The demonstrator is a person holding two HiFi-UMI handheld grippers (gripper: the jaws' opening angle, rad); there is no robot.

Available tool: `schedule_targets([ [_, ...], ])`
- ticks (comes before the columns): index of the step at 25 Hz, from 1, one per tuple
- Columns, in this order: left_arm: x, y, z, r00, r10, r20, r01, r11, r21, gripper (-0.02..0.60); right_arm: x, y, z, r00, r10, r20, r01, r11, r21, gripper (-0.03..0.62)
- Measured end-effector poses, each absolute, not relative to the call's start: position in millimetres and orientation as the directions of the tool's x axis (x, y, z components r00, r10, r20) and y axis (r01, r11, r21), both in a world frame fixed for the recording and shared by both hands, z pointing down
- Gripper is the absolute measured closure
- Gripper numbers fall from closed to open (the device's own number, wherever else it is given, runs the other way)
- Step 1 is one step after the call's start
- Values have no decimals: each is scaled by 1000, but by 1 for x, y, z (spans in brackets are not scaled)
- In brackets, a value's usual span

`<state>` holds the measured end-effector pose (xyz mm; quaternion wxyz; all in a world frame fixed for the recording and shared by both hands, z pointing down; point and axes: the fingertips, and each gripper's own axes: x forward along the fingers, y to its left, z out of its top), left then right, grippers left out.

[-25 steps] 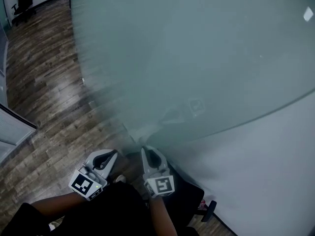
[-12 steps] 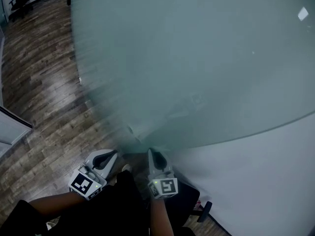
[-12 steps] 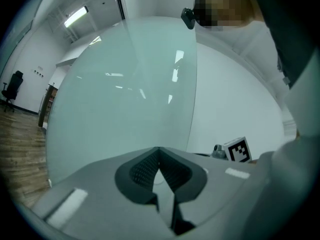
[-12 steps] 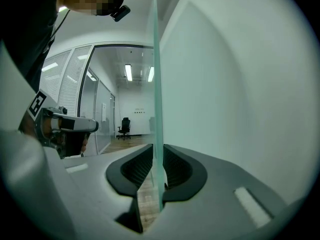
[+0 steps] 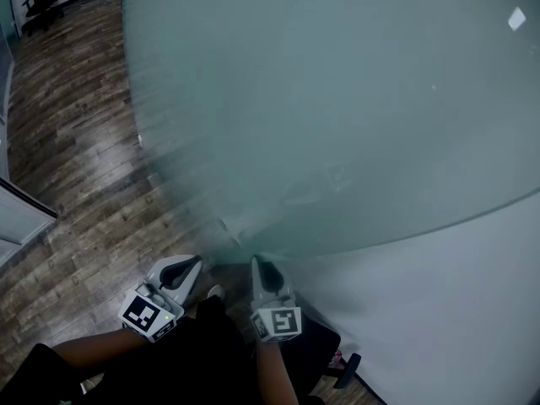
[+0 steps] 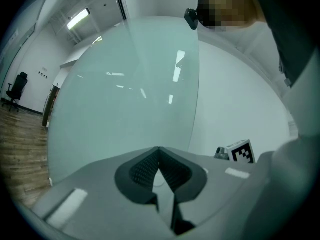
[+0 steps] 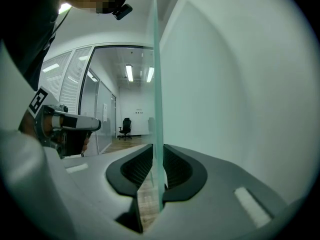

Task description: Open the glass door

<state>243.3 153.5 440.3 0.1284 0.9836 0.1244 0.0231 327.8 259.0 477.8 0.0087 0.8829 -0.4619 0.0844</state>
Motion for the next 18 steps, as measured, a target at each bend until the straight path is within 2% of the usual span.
schedule_targets([
  [18,291,177,439,972,229,51,214,-954,208,583,379,263,486,505,-849,155,-851,-519,-72,528],
])
